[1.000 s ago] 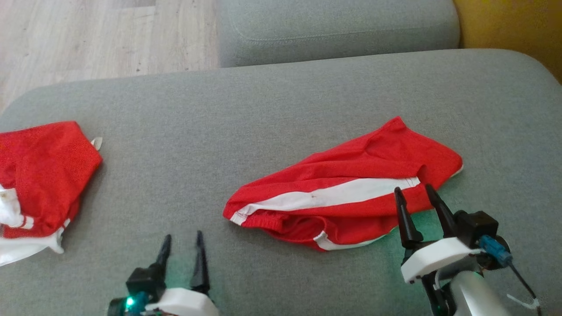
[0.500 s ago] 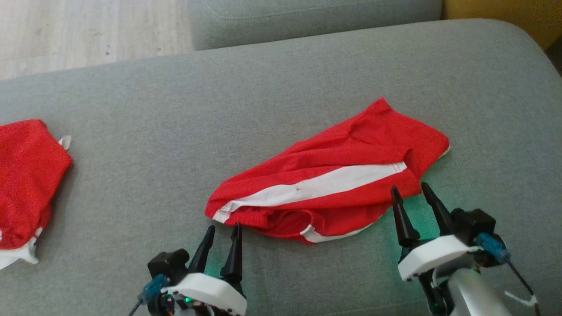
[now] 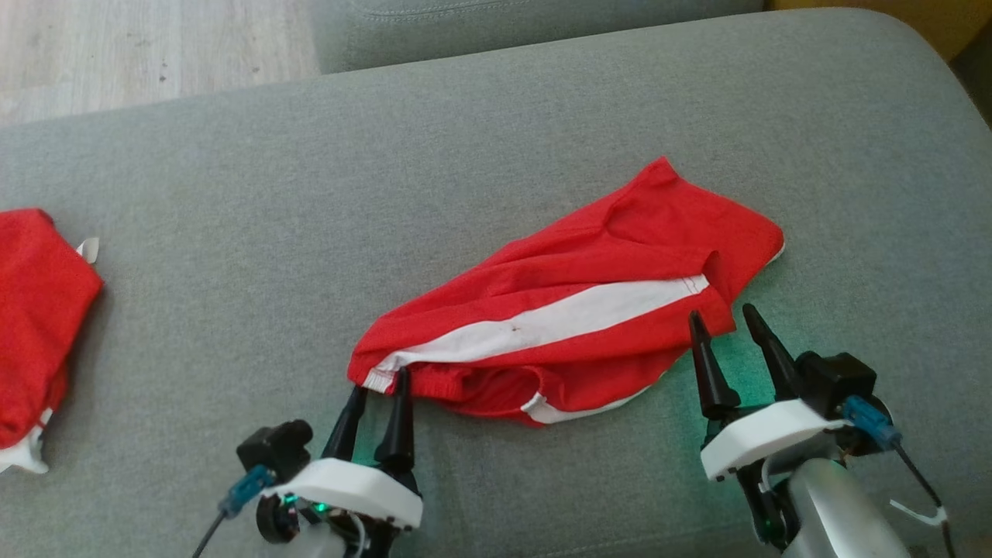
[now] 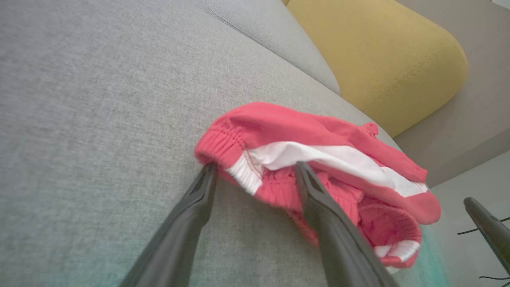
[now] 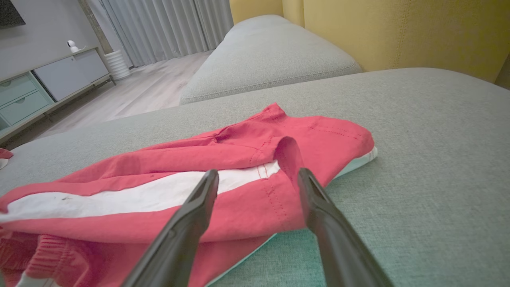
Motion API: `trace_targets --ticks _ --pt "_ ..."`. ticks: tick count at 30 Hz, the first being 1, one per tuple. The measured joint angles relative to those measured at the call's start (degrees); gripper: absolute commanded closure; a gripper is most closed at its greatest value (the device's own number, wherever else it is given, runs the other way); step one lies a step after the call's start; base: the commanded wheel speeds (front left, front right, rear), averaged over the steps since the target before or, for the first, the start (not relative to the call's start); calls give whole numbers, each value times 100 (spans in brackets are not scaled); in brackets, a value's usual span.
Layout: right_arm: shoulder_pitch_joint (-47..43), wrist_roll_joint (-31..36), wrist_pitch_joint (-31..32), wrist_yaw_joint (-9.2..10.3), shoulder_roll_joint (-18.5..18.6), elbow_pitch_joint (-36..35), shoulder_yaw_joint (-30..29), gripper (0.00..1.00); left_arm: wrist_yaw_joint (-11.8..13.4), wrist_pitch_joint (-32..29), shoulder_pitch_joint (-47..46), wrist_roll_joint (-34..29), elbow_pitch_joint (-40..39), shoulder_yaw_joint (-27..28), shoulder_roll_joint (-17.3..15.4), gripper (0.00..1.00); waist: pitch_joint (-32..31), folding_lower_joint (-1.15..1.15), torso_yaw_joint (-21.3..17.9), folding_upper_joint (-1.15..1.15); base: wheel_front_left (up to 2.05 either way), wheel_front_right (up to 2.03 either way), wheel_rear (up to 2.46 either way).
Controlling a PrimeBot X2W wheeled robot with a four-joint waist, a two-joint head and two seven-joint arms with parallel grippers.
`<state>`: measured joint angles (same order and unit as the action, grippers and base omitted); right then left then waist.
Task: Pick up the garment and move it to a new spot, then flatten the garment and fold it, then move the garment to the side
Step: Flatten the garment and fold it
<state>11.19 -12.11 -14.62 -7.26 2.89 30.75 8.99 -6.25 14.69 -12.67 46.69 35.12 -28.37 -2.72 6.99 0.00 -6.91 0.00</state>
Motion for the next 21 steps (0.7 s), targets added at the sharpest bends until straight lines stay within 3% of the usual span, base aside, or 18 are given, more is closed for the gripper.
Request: trace_targets --ticks 10,11,12,13,14,15,21 --pt "1 -53 0 0 0 -2 46 0 -51 0 -8 65 -19 112 1 3 29 -1 -90 0 0 0 0" --pt "2 -54 0 0 0 -1 54 0 -85 0 -10 65 -20 136 2 10 38 -1 -102 0 0 0 0" --pt "4 -59 0 0 0 -1 60 0 -84 0 -20 58 -15 136 0 44 47 0 -115 0 0 0 0" --pt "11 -74 0 0 0 -2 81 0 -84 0 -32 37 -15 145 1 58 58 -1 -126 0 0 0 0" --pt "24 -79 0 0 0 -5 104 0 -84 0 -43 36 -15 172 3 66 69 -1 -137 0 0 0 0" --pt "46 -79 0 0 0 -4 131 0 -84 1 -55 36 -15 208 3 100 76 0 -144 0 0 0 0" --pt "399 -512 0 0 0 278 203 0 -89 0 -158 -36 -53 258 5 100 141 0 -99 0 0 0 0"
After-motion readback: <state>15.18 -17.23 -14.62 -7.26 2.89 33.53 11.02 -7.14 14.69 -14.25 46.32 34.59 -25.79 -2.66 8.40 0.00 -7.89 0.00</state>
